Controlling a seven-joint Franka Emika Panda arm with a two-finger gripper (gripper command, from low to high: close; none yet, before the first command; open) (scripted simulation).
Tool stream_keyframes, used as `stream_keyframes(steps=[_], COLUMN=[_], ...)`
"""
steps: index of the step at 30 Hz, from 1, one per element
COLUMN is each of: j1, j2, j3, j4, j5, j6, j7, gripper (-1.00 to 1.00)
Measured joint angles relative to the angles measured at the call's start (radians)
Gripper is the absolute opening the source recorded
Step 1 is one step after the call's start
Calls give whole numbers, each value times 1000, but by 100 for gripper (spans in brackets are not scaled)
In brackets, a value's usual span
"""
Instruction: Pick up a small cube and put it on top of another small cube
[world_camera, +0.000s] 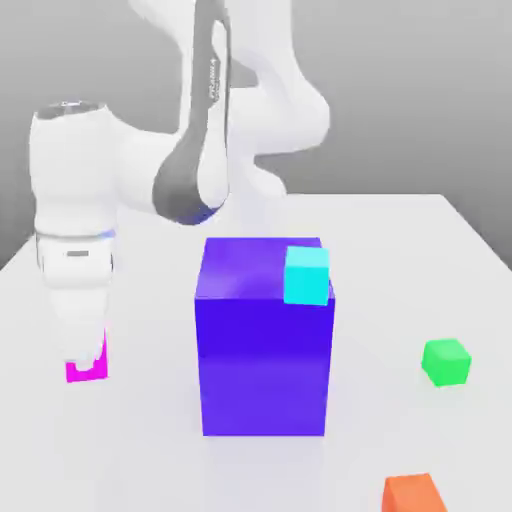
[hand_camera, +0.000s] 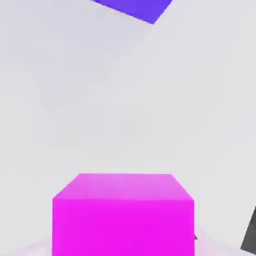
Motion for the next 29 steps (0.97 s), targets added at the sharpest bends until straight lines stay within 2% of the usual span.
stream_keyframes(steps=[5,9,16,19,22,25,26,29], j1=[252,428,623,665,673,666,660,660], j2=[-8,-23,-60,-73,4,111,140,140], j3=[118,210,335,380,386,412,423,423], j4=[103,132,1,-72,-94,-91,-90,-90], j5=[43,45,-59,-112,-86,-10,16,16], j6=[-35,-68,-151,-184,-119,-20,7,7], j7=[19,37,58,64,34,-22,-41,-41], gripper=[-100,-100,-100,-100,-100,-100,100,100])
